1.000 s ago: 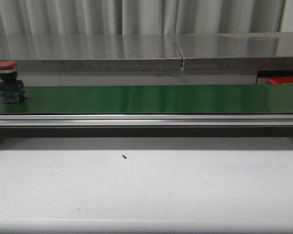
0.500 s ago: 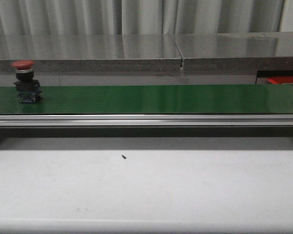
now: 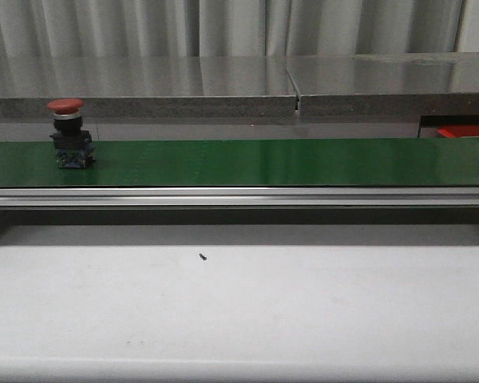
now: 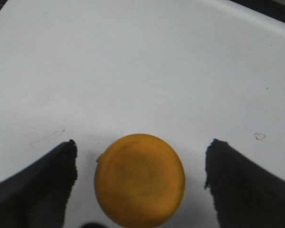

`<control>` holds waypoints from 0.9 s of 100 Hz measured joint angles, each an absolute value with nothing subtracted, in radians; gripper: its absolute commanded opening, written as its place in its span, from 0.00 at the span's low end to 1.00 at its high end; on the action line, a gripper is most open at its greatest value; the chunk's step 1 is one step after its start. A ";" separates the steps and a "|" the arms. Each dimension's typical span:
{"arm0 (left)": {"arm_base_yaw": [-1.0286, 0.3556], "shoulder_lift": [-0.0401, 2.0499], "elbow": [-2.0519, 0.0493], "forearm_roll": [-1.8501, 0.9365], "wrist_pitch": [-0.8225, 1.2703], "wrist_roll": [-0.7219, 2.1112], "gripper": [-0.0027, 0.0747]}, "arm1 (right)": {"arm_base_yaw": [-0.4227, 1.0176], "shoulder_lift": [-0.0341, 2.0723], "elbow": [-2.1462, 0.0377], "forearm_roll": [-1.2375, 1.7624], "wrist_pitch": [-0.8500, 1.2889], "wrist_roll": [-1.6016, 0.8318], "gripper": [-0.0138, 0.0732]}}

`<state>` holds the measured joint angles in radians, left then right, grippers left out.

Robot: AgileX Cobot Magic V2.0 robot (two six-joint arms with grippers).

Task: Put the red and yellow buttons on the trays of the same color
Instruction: 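Move the left gripper to a yellow push-button in the grid, grasp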

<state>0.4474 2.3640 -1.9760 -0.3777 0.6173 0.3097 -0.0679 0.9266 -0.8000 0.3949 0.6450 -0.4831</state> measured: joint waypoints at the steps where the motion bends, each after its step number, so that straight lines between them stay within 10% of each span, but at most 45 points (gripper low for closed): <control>1: 0.447 2.364 -1.976 -0.378 0.617 0.310 0.41 | -0.068 0.927 -0.800 0.395 0.645 -0.483 0.08; 22: 0.447 2.364 -2.017 -0.376 0.658 0.310 0.01 | -0.068 0.927 -0.800 0.395 0.645 -0.483 0.08; 90: 0.381 1.906 -1.875 -0.475 0.860 0.310 0.01 | -0.068 0.927 -0.800 0.395 0.645 -0.483 0.08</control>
<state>0.3812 1.9059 -1.8755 -0.4754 0.8600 0.3097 -0.0679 0.9266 -0.8000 0.3949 0.6450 -0.4831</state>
